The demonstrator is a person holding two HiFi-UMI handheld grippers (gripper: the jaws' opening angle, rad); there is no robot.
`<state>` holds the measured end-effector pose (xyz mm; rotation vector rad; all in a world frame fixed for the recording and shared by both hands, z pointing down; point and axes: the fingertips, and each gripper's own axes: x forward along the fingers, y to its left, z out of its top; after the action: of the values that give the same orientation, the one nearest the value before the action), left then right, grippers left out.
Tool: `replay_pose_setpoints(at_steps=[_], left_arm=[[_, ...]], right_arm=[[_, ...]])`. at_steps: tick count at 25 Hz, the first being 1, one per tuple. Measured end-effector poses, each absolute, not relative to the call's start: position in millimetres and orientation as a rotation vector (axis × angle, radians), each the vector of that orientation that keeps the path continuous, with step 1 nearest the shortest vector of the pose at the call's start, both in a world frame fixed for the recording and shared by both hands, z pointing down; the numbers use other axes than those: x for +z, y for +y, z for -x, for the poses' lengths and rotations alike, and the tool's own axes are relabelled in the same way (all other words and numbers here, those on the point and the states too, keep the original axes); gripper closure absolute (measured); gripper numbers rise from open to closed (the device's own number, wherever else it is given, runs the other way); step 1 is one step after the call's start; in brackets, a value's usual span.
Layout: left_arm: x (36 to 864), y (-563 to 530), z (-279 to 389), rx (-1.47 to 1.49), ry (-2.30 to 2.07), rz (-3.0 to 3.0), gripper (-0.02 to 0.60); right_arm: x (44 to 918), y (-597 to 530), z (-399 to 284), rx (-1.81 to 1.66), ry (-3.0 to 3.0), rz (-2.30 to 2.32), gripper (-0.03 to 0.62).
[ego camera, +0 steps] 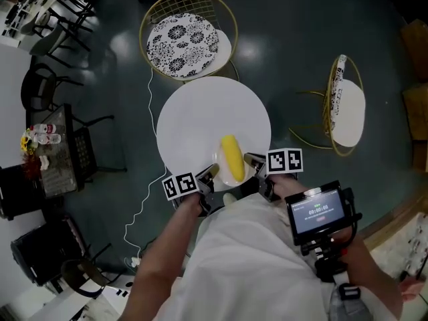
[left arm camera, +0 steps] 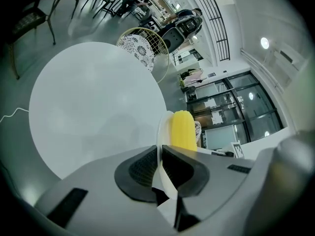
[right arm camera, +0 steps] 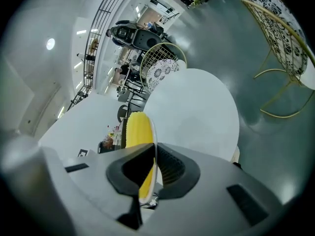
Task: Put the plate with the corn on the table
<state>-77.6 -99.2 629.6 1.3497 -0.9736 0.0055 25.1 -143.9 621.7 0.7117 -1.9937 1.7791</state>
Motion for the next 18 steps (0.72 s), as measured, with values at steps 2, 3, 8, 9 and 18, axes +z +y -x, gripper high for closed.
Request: replay_pose_setpoints(at_steps=[2,3,8,9,18], left_arm=[[632.0,-105.9,79.1,0.003,-0.976,-1.344,0.551],[633.4,-109.7,79.5,0.0,-0.978,-1.341,0.551],[639.8,-132.3,78.1,-0.027,-1.001,-1.33,0.551],[640.5,-134.6,78.8,-0.038,-1.008,-1.328,0.551],[648.6,-141.8,99.7,-0.134,-1.115,-1.267,0.551]], right_arm=[[623.9,-150.6,-23.4,1.779,-1.988,-0.703,0.563],[625.2,-154.7,-22.7,1.779,-1.985,-0.698,0.563],[632.4,-180.8,-22.2,1.769,-1.974,-0.652,0.563],[633.5,-184.0,-21.1,1.767,-1.972,-0.639,0.563],[637.1,-203.5,6.3,1.714,-1.982,-0.495,0.563]])
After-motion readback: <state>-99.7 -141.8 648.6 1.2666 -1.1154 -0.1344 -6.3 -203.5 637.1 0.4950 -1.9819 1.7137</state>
